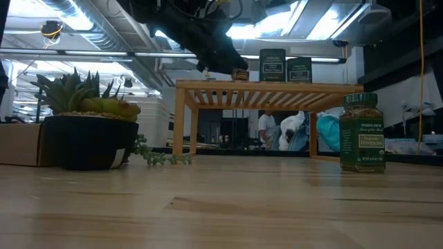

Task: Shelf spices
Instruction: Put the transparent seasoning bottle on the shelf

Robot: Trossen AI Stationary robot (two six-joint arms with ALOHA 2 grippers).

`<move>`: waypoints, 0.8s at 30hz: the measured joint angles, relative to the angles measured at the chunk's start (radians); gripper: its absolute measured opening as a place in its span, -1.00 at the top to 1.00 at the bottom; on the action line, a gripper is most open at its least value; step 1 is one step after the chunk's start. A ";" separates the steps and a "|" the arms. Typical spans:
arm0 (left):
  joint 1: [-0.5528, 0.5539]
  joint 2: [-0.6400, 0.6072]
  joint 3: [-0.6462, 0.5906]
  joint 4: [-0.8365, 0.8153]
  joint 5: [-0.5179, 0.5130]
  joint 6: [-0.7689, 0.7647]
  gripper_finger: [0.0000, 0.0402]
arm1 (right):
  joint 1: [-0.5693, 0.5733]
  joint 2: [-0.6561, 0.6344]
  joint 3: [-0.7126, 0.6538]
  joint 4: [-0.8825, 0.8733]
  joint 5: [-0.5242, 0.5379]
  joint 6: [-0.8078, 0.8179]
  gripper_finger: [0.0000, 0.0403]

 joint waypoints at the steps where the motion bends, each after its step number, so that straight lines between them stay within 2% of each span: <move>1: 0.000 0.000 -0.001 -0.006 -0.002 0.001 -0.09 | 0.000 0.000 0.000 -0.001 0.000 0.000 -0.36; 6: 0.005 0.004 -0.003 -0.008 -0.004 0.003 -0.21 | 0.000 0.000 0.000 -0.001 0.000 0.000 -0.36; 15: 0.017 0.004 -0.002 0.010 -0.016 0.072 -0.24 | 0.000 0.000 0.000 -0.001 0.000 0.000 -0.36; 24: 0.017 0.002 -0.002 0.111 -0.019 0.087 -0.24 | 0.000 0.000 0.000 -0.002 0.000 0.002 -0.36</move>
